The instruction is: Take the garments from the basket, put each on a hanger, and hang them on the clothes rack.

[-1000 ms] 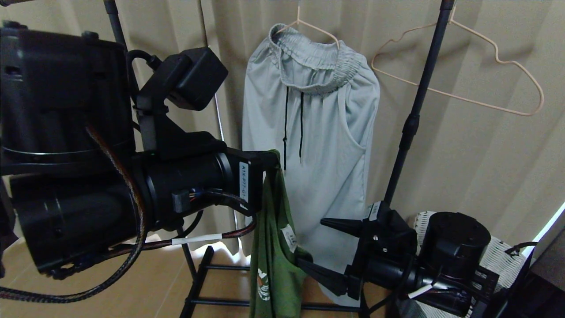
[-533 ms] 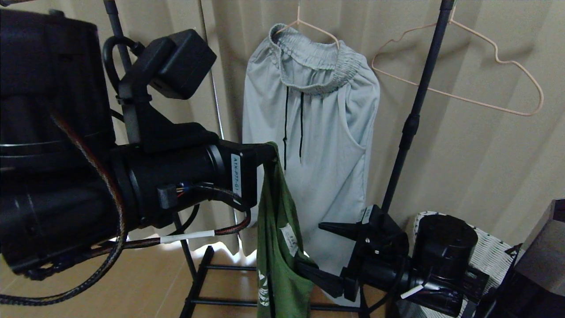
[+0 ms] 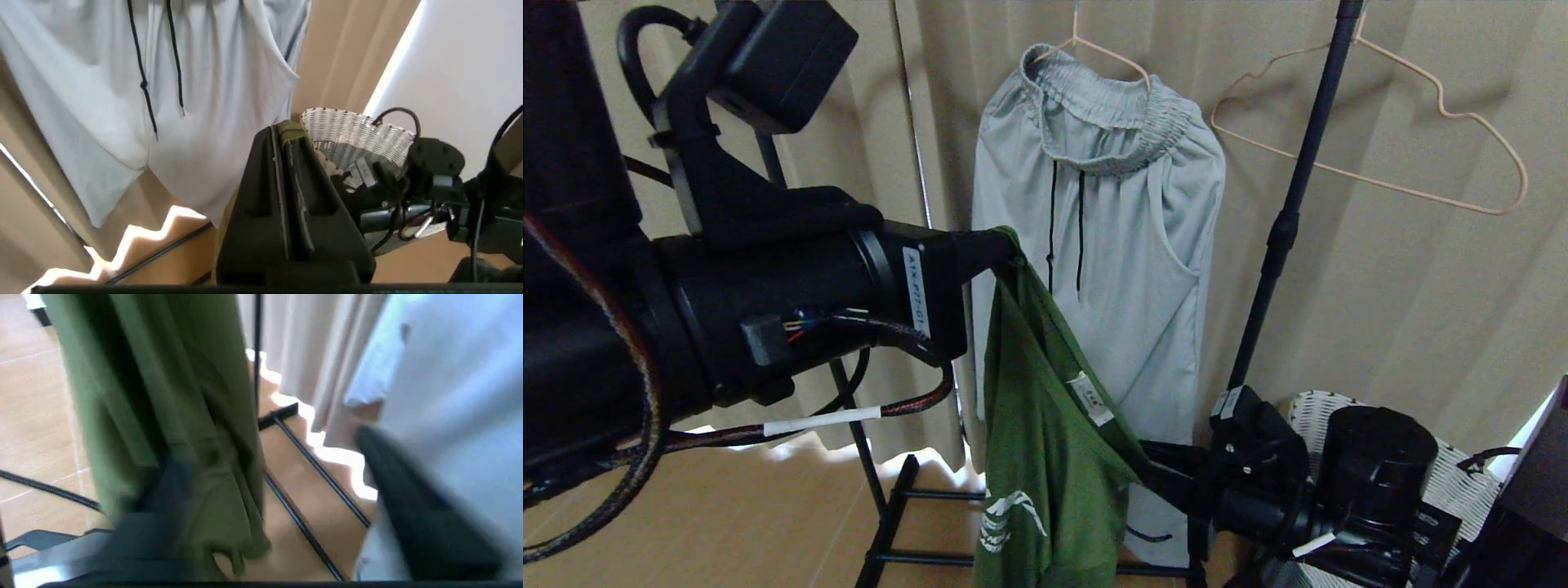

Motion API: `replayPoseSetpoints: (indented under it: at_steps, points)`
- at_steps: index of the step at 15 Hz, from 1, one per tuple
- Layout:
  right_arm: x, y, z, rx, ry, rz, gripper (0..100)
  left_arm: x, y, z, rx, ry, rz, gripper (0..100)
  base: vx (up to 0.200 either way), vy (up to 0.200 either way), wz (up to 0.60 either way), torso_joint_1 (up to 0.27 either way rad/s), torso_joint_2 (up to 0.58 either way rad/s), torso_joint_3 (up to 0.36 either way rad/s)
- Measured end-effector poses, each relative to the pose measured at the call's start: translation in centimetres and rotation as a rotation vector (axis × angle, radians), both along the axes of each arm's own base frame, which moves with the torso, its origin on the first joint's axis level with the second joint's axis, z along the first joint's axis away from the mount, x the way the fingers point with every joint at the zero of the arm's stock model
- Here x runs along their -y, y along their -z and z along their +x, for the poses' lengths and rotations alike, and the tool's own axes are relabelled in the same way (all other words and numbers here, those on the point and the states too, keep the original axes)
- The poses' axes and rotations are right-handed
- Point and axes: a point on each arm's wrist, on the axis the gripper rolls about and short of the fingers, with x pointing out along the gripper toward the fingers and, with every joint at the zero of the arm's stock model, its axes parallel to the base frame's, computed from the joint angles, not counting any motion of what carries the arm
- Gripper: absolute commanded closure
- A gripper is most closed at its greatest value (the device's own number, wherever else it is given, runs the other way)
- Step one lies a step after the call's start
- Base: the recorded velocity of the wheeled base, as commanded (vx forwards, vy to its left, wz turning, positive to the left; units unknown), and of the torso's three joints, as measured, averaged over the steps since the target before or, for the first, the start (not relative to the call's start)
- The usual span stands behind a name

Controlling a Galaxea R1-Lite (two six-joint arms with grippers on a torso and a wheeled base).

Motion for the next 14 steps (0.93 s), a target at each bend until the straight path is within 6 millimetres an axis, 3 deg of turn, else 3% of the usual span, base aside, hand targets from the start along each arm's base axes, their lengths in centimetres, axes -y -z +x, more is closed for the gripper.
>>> replayPoseSetpoints:
  at_steps: [4, 7, 11, 14]
  points:
    - [2.3, -3.3, -0.7, 0.101, 0.063, 0.062, 100, -1.2, 2.9, 0.7, -0.022, -0.047, 0.151, 100, 0.0, 0.0, 0.0, 0.0, 0.0, 0.0]
    - [4.7, -6.6, -1.3, 0.216, 0.137, 0.124, 100, -2.4, 4.6, -0.1, -0.091, -0.055, 0.23, 100, 0.0, 0.0, 0.0, 0.0, 0.0, 0.0]
    - [7.2, -10.7, -1.3, 0.388, 0.235, 0.197, 100, -3.5, 2.7, -1.4, -0.029, -0.052, 0.175, 100, 0.0, 0.0, 0.0, 0.0, 0.0, 0.0]
    - [7.7, -13.1, 0.0, 0.449, 0.267, 0.215, 100, -3.9, 0.4, -1.8, 0.05, -0.051, 0.139, 100, 0.0, 0.0, 0.0, 0.0, 0.0, 0.0]
